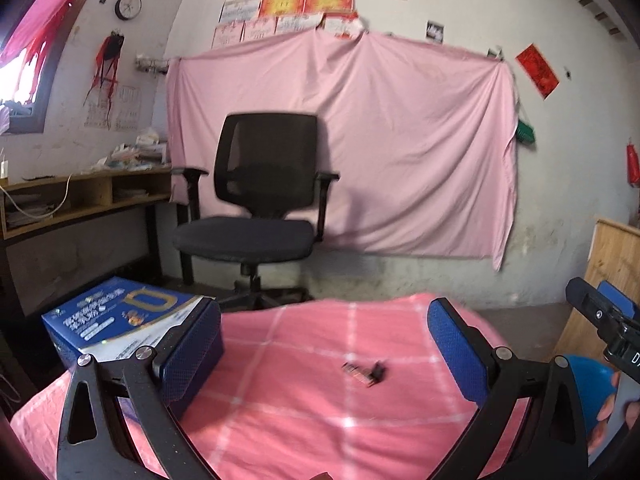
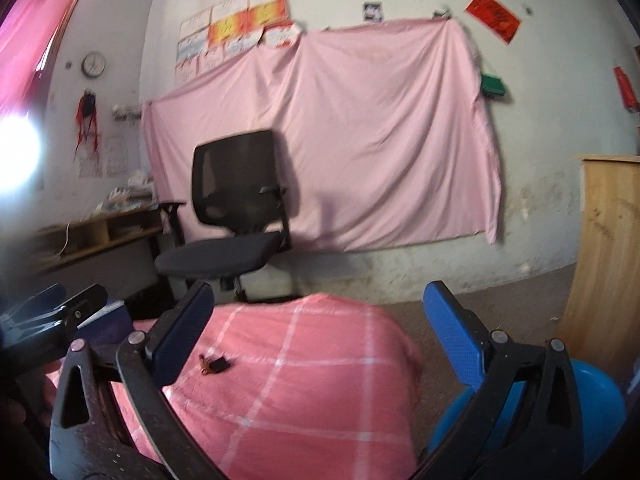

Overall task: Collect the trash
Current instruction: 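Bring both grippers back over the bedspread toward the small battery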

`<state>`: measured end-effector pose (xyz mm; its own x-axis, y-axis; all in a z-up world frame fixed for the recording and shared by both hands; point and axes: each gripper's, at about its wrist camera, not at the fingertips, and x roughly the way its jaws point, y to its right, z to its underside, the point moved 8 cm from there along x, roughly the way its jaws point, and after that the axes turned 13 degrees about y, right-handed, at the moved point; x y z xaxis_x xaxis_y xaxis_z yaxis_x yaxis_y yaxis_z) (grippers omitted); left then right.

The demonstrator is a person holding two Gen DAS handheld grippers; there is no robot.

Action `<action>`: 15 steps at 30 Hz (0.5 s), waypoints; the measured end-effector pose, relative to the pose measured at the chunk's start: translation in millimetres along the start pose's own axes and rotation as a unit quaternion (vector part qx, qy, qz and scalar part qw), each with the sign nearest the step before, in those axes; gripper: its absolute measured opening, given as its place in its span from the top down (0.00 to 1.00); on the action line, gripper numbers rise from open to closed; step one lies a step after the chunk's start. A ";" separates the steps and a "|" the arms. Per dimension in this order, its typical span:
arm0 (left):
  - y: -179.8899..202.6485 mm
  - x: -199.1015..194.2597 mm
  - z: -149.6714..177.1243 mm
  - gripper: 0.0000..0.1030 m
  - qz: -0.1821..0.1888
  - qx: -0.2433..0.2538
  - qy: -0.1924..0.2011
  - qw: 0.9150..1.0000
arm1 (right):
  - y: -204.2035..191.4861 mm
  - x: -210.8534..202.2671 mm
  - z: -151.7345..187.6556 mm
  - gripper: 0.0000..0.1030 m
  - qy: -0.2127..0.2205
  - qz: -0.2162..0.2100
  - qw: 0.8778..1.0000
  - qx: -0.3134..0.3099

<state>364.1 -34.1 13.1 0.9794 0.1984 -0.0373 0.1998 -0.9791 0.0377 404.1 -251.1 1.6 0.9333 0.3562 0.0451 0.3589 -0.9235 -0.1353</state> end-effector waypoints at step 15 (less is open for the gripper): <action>-13.2 59.2 61.3 0.11 0.017 0.027 -0.109 0.994 | -42.5 67.4 74.1 0.20 -0.164 -0.072 0.984 -0.021</action>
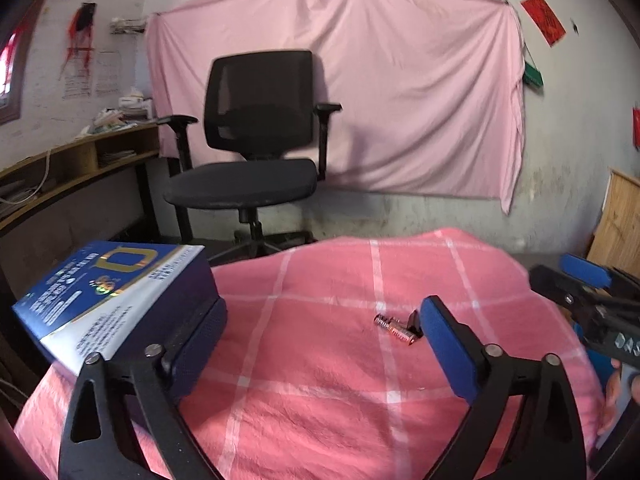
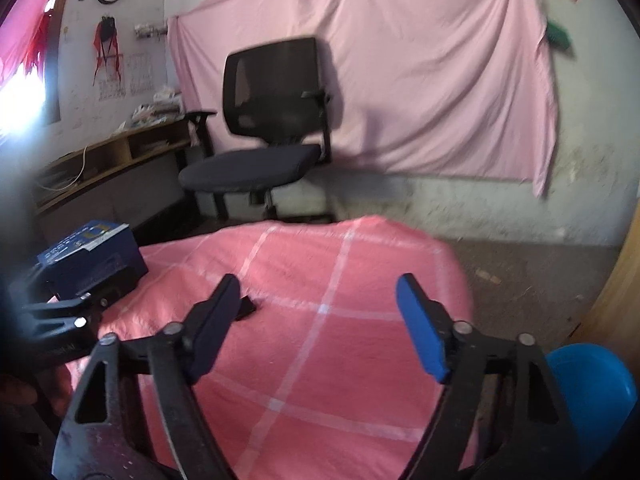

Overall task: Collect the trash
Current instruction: 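Bring both grippers back over the bedspread toward the small battery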

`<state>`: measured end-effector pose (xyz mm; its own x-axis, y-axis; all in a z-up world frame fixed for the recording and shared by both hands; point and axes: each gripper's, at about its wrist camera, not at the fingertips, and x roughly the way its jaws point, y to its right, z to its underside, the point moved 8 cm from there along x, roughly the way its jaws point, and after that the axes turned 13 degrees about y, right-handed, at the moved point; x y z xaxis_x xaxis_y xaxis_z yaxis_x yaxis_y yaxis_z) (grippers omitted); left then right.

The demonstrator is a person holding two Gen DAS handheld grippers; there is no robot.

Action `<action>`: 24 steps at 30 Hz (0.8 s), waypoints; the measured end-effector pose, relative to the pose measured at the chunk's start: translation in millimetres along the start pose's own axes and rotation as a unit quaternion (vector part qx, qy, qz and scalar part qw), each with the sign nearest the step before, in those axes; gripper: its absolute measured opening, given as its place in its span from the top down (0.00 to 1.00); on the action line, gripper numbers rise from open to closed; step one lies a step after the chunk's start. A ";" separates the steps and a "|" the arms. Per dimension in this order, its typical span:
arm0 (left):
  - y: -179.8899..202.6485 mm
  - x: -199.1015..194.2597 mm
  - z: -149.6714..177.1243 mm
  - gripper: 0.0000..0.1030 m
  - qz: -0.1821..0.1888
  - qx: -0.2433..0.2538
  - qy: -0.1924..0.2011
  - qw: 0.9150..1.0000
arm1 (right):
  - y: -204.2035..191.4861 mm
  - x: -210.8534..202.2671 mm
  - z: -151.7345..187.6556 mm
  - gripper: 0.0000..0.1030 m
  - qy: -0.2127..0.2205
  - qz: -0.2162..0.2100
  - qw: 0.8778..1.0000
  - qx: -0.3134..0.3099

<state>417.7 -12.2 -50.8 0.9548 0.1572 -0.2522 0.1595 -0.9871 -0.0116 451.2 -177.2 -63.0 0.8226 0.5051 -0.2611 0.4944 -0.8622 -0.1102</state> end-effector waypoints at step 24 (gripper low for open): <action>-33.4 56.1 47.8 0.30 0.003 -0.084 -0.141 0.986 | -46.7 101.5 54.3 0.53 -0.188 -0.098 0.977 0.004</action>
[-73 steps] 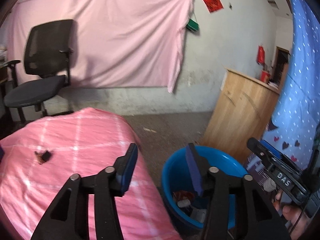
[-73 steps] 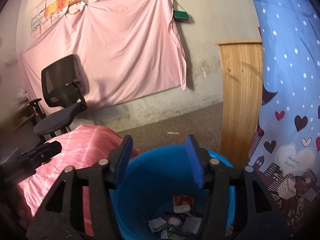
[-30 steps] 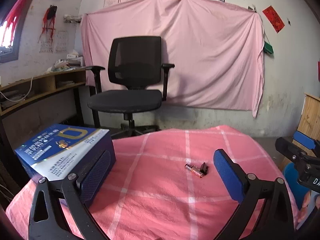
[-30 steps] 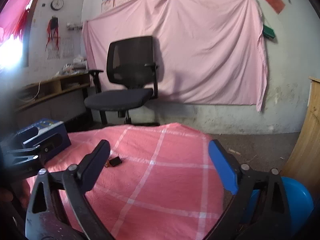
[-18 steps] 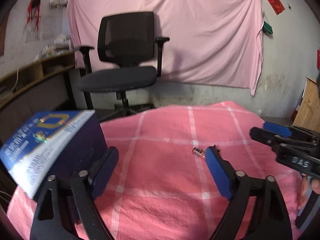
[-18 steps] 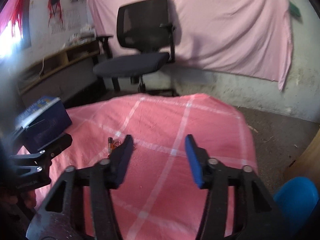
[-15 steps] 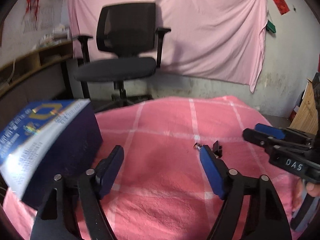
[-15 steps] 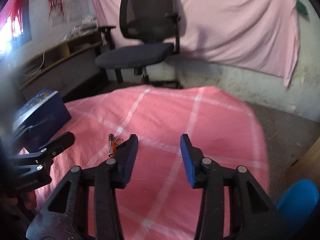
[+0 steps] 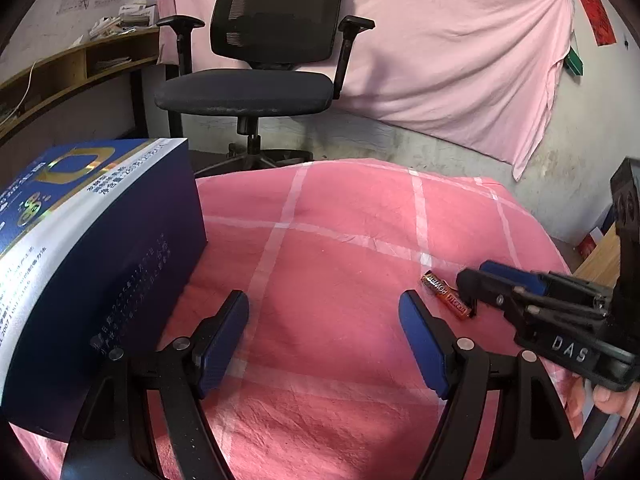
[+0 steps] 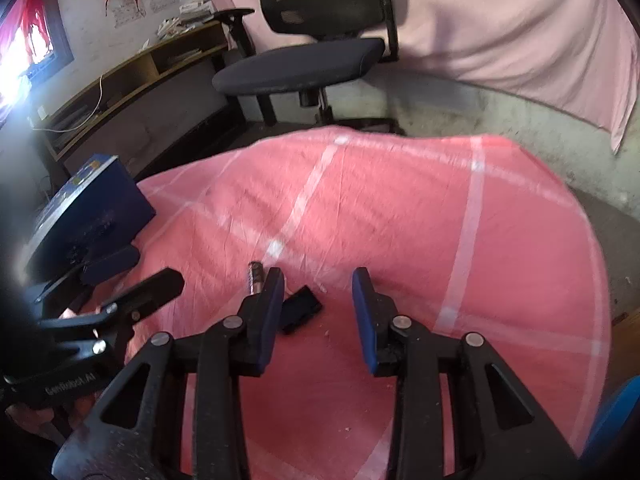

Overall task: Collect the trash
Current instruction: 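Bring both grippers back over the bedspread toward the small battery, then lower the left gripper onto the orange battery and close on it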

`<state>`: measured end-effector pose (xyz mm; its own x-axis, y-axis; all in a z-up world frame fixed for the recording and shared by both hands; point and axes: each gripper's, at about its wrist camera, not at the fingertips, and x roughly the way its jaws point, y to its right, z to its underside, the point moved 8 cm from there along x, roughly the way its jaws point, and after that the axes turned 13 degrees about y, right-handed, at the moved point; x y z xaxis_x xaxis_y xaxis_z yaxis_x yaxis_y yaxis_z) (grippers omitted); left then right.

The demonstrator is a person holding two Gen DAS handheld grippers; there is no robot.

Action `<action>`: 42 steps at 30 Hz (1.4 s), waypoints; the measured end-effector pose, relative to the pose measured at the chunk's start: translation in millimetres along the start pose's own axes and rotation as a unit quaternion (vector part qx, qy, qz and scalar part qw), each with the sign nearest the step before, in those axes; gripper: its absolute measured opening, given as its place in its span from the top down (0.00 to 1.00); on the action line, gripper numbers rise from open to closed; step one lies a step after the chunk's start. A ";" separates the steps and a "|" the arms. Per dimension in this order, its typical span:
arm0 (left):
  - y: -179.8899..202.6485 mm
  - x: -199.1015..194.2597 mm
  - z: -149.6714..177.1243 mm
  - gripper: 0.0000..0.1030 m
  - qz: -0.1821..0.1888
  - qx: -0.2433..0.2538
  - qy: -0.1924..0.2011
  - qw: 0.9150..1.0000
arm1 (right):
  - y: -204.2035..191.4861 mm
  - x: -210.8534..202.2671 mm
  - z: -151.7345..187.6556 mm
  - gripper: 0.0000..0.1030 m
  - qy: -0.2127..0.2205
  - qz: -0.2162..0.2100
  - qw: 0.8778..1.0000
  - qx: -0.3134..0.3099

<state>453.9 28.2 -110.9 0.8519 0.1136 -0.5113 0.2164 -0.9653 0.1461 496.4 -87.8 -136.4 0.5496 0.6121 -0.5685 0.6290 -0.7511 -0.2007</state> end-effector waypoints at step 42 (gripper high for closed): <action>85.8 40.4 14.4 0.56 0.059 0.081 -0.046 0.994 | 65.1 -75.6 23.9 0.65 0.031 0.083 0.995 0.036</action>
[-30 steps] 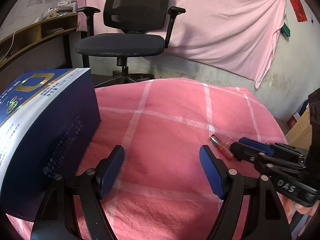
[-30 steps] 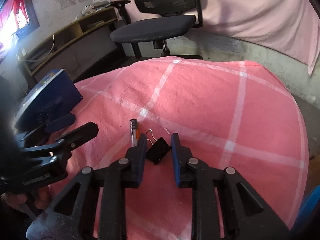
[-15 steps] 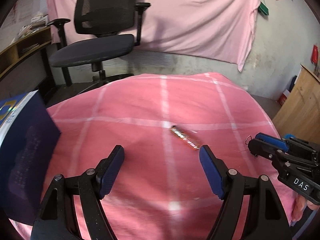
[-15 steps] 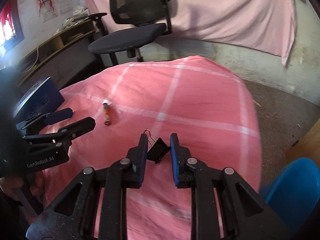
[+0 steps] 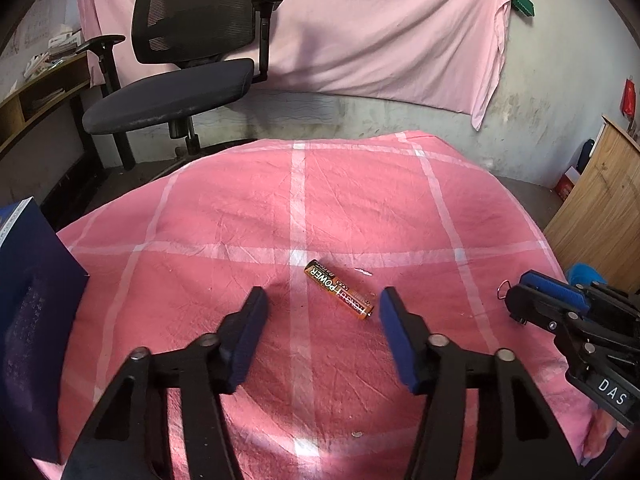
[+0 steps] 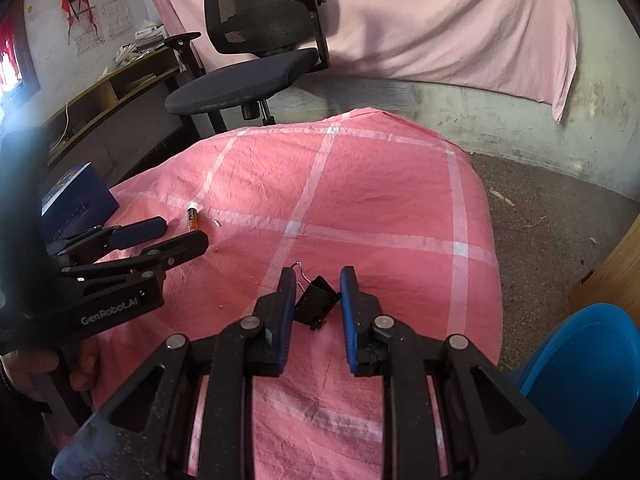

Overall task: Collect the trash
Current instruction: 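Lower the left gripper onto the orange battery and close on it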

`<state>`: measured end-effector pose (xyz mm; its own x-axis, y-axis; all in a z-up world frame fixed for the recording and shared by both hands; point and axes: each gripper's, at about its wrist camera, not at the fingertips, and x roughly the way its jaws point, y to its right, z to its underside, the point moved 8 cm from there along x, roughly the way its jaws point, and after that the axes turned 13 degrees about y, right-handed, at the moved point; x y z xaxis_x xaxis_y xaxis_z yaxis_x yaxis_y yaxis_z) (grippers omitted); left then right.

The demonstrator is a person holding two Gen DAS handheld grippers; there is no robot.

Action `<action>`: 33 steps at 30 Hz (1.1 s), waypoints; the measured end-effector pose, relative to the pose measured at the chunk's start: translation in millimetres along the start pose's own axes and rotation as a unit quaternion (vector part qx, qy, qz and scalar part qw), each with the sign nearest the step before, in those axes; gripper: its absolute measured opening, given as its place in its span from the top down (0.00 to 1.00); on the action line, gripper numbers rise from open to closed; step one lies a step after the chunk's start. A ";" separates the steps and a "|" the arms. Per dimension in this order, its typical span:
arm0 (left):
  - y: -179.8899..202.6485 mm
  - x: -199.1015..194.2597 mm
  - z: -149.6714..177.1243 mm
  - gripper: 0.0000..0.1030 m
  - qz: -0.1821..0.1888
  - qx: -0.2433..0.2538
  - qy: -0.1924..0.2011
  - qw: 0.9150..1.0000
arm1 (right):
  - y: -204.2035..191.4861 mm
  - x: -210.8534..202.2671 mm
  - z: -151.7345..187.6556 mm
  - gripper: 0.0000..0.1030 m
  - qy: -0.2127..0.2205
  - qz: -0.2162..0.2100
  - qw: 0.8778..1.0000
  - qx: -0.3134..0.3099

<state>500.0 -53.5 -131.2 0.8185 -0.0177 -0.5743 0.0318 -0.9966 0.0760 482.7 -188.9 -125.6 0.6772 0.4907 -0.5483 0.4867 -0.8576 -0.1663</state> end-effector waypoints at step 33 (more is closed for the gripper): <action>17.0 -30.0 -2.2 0.93 0.007 0.000 0.030 1.000 | -1.5 -8.6 -0.2 0.69 0.016 -0.010 1.000 0.021</action>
<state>477.2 -69.7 -110.9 0.8518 -0.0259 -0.5233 0.0213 -0.9962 0.0840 476.3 -191.8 -120.4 0.6851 0.5128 -0.5173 0.4780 -0.8524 -0.2120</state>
